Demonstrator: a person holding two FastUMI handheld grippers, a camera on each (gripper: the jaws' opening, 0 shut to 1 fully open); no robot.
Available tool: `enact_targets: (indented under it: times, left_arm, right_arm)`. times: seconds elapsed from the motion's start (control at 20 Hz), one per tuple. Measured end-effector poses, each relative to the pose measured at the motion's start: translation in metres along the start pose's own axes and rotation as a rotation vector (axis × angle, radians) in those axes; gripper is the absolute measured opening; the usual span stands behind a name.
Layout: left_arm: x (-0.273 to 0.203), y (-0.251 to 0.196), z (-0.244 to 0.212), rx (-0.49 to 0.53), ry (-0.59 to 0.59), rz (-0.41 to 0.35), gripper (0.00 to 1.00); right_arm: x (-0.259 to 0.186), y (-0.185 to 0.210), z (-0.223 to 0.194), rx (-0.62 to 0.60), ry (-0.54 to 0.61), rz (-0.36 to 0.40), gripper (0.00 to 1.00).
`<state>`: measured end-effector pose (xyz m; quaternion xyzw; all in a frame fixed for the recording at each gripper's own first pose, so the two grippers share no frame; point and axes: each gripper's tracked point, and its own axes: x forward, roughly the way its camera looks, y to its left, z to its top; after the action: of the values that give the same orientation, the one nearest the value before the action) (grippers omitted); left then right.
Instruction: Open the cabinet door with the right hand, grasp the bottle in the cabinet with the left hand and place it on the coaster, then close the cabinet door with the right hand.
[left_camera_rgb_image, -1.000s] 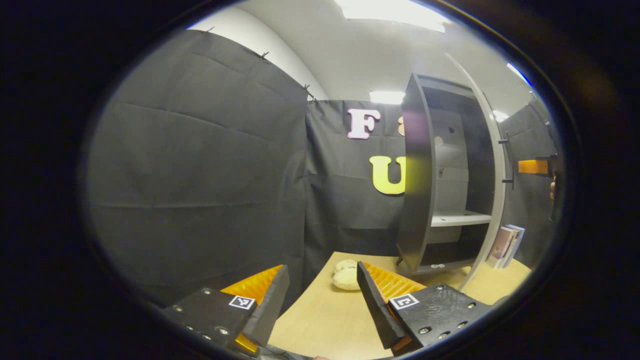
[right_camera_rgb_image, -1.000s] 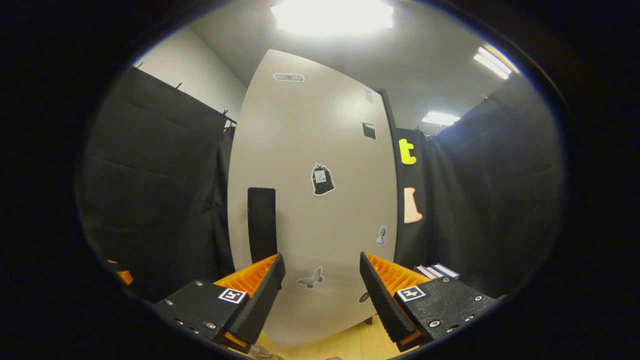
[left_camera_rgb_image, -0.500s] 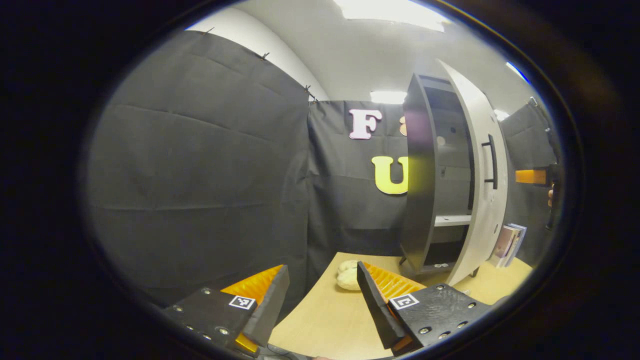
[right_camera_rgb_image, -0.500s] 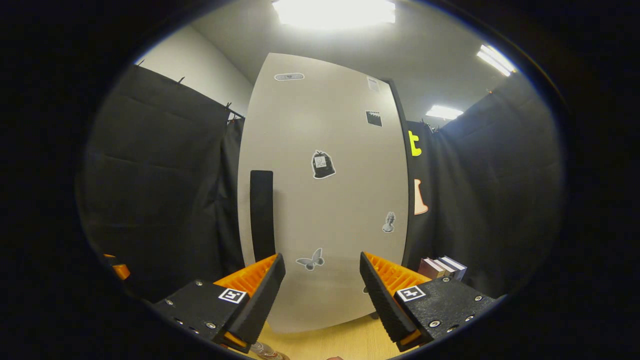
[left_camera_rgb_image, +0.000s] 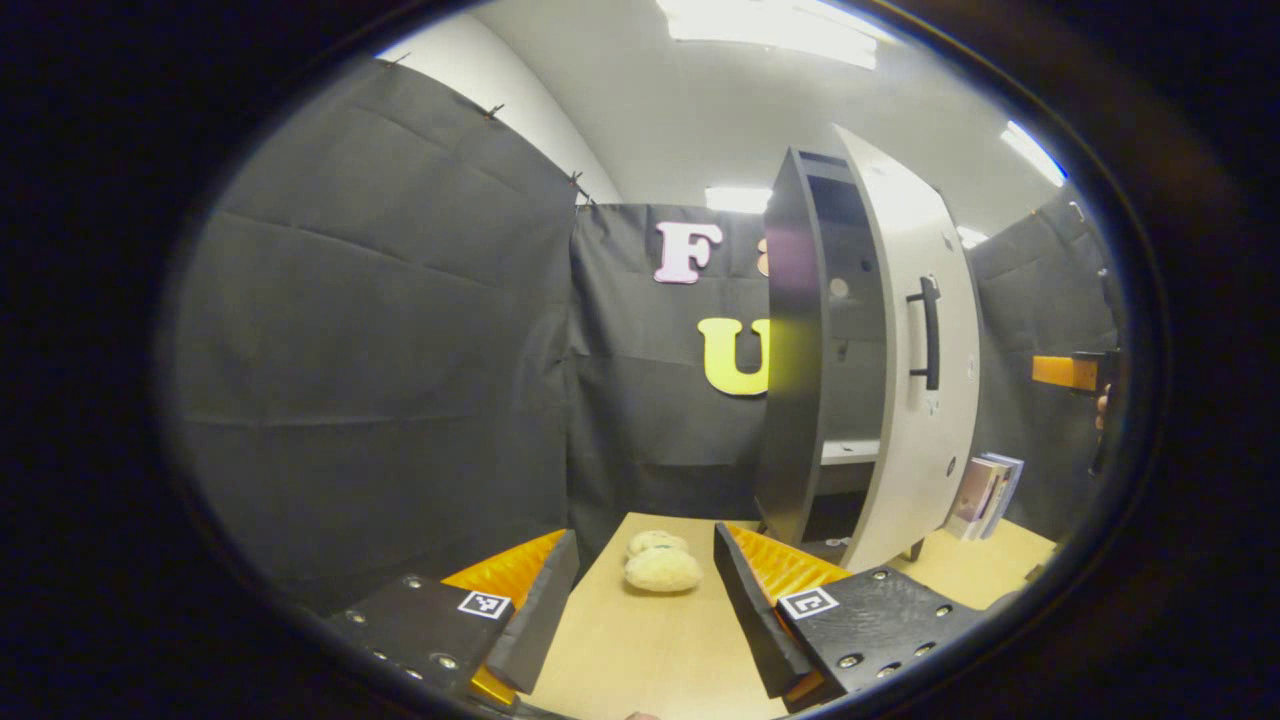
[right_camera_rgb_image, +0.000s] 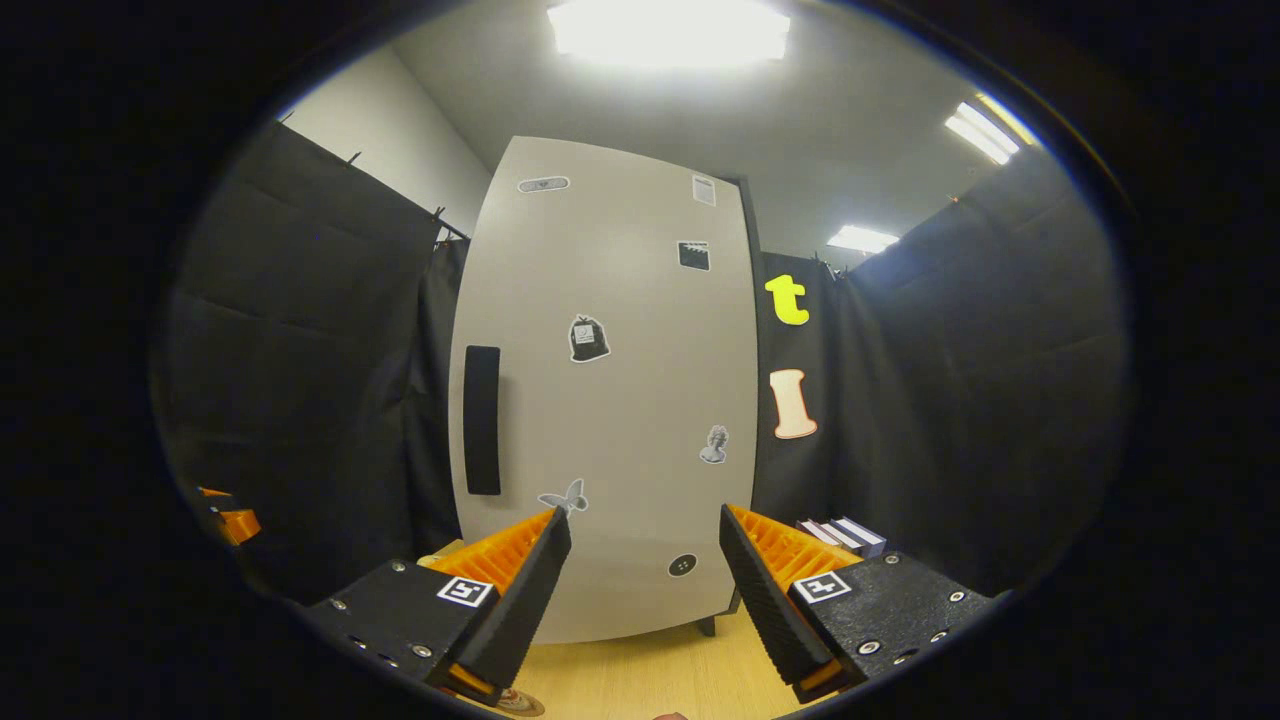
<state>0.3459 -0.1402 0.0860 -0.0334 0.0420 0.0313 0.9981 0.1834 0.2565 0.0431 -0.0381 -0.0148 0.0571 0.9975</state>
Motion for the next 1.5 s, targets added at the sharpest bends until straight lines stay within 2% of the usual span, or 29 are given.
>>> enact_targets:
  times: [0.15,0.25,0.3,0.45,0.5,0.55,0.7,0.8,0.85,1.05,1.15,1.2,1.3,1.4,1.45,1.5]
  left_arm:
    - [0.001,-0.014,0.000,-0.006,0.006,-0.030,0.81]
    - [0.002,-0.021,0.002,0.003,0.002,-0.048,0.85]
    - [0.001,-0.023,0.004,0.009,0.003,-0.054,0.82]
    - [0.000,-0.039,0.007,0.005,-0.003,-0.079,0.81]
    - [0.001,-0.043,0.008,0.005,-0.005,-0.085,0.85]
    - [0.001,-0.046,0.009,0.006,-0.008,-0.090,0.81]
    - [0.003,-0.052,0.013,0.013,-0.019,-0.098,0.82]
    - [0.003,-0.057,0.014,0.016,-0.019,-0.104,0.82]
    - [0.002,-0.060,0.014,0.017,-0.019,-0.106,0.85]
    - [0.000,-0.066,0.014,0.016,-0.014,-0.117,0.78]
    - [0.000,-0.067,0.015,0.016,-0.012,-0.116,0.82]
    - [0.000,-0.067,0.016,0.015,-0.012,-0.115,0.78]
    - [0.000,-0.068,0.016,0.016,-0.016,-0.115,0.82]
    - [0.000,-0.068,0.017,0.021,-0.020,-0.115,0.78]
    - [0.000,-0.067,0.017,0.023,-0.021,-0.116,0.82]
    - [0.000,-0.067,0.017,0.024,-0.022,-0.117,0.78]
  right_arm:
    - [-0.009,-0.026,-0.001,-0.011,0.000,-0.018,0.93]
    - [-0.015,-0.045,0.000,-0.011,-0.015,-0.038,0.93]
    - [-0.018,-0.053,0.000,-0.007,-0.020,-0.040,0.93]
    - [-0.024,-0.073,-0.001,0.001,-0.025,-0.043,0.93]
    - [-0.026,-0.079,-0.002,0.009,-0.024,-0.040,0.93]
    - [-0.027,-0.083,-0.002,0.018,-0.025,-0.036,0.93]
    - [-0.032,-0.097,-0.007,0.027,-0.022,-0.027,0.93]
    - [-0.035,-0.104,-0.013,0.030,-0.013,-0.021,0.93]
    - [-0.036,-0.107,-0.017,0.032,-0.008,-0.017,0.93]
    - [-0.037,-0.115,-0.030,0.040,0.012,-0.009,0.93]
    - [-0.037,-0.120,-0.032,0.040,0.013,-0.011,0.93]
    - [-0.038,-0.121,-0.032,0.042,0.011,-0.011,0.93]
    - [-0.038,-0.121,-0.032,0.045,0.006,-0.012,0.93]
    - [-0.036,-0.121,-0.032,0.043,0.005,-0.012,0.93]
    - [-0.036,-0.121,-0.032,0.044,0.003,-0.012,0.93]
    - [-0.036,-0.121,-0.032,0.045,0.000,-0.013,0.93]
